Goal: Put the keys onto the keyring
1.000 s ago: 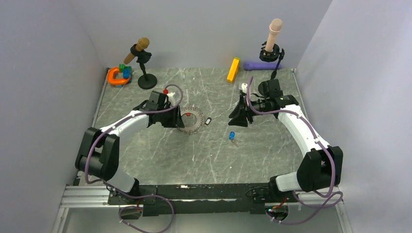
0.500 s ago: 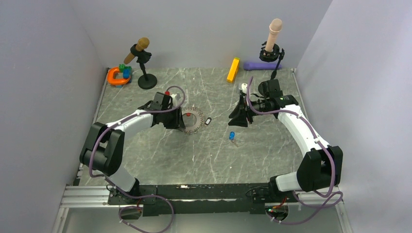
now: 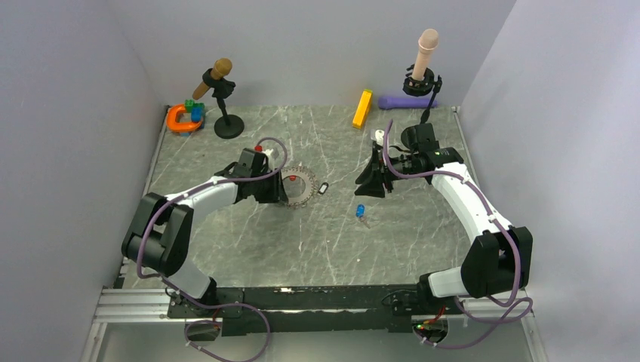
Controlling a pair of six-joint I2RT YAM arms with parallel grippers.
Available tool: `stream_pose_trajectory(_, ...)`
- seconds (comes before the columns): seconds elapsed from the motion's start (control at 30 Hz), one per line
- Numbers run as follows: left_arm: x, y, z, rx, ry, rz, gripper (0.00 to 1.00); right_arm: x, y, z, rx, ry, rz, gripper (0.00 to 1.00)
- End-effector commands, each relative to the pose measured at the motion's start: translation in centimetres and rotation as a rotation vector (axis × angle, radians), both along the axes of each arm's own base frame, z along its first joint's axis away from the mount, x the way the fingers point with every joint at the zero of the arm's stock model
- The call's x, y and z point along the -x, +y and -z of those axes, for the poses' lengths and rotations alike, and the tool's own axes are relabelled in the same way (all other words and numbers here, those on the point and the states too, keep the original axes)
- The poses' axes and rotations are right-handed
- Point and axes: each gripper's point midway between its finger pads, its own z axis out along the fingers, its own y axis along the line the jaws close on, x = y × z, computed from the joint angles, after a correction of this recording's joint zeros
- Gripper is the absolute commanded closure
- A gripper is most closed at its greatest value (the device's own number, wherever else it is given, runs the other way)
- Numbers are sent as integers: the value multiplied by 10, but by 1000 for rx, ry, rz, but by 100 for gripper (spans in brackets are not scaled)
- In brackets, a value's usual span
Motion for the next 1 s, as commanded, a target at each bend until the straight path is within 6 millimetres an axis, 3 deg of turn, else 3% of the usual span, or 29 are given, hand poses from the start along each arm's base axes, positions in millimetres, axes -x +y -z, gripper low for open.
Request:
stream_pose_trajectory(0.0, -12, -10, -27, 13, -102, 36, 60, 6, 3, -9, -34, -28, -38, 53)
stream_pose_trajectory(0.5, -19, 9, -15, -133, -125, 36, 64, 5, 4, -5, -30, -14, -45, 53)
stream_pose_trajectory(0.97, -25, 11, -6, -145, -100, 78, 63, 5, 3, -2, -21, -9, -48, 53)
